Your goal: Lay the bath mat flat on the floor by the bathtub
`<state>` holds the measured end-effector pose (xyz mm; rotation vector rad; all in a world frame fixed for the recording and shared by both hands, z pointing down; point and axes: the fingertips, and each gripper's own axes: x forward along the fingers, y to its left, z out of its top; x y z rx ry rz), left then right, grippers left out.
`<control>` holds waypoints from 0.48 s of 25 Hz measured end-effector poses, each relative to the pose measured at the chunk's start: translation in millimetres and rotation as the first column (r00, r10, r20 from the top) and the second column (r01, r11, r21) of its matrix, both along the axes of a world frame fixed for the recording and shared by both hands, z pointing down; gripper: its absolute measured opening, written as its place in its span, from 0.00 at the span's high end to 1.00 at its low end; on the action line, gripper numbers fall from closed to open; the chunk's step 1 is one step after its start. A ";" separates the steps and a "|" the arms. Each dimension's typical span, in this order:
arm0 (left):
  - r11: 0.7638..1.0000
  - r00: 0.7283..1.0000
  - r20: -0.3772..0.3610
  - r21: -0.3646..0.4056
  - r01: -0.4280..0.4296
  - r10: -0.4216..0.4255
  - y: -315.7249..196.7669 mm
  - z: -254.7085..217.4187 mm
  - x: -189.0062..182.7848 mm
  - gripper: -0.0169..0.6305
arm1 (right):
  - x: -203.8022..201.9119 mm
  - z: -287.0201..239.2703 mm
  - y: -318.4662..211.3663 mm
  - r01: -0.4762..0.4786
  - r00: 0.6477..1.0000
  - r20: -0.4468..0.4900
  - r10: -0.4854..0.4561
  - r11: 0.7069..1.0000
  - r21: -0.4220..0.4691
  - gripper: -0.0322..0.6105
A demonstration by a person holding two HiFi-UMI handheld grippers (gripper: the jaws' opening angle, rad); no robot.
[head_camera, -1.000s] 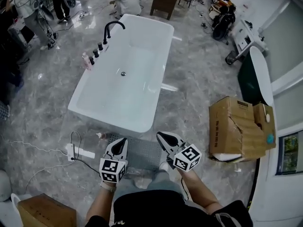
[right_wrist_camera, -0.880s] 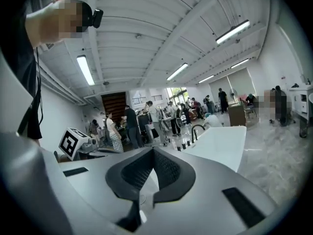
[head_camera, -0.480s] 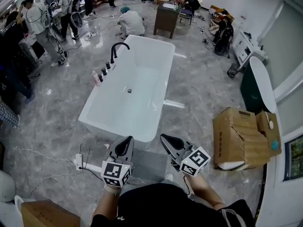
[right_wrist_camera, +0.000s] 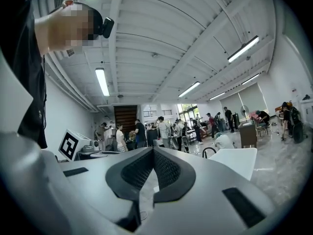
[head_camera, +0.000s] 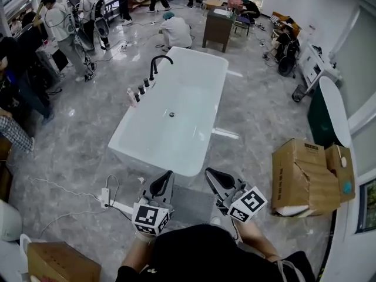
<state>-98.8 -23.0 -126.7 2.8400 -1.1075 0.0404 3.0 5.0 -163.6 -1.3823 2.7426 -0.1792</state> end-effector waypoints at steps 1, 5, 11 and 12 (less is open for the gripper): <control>1.000 1.000 0.000 0.004 0.006 -0.006 0.0 -1.0 -2.4 0.95 | -1.2 0.8 -0.5 0.003 1.000 0.003 -0.003 1.000 -0.001 0.91; 1.000 1.000 0.000 0.008 0.026 -0.026 -1.7 0.7 -11.8 0.95 | -9.5 4.7 -2.7 0.022 1.000 -0.001 -0.022 1.000 0.001 0.91; 0.999 0.999 0.000 0.001 0.051 -0.051 -3.7 3.5 -18.4 0.95 | -14.7 1.8 -3.6 0.026 0.999 -0.031 -0.025 0.999 0.028 0.91; 0.998 0.998 0.001 -0.001 0.055 -0.055 -4.5 4.5 -19.3 0.95 | -15.5 1.8 -3.8 0.028 0.999 -0.042 -0.026 0.999 0.032 0.91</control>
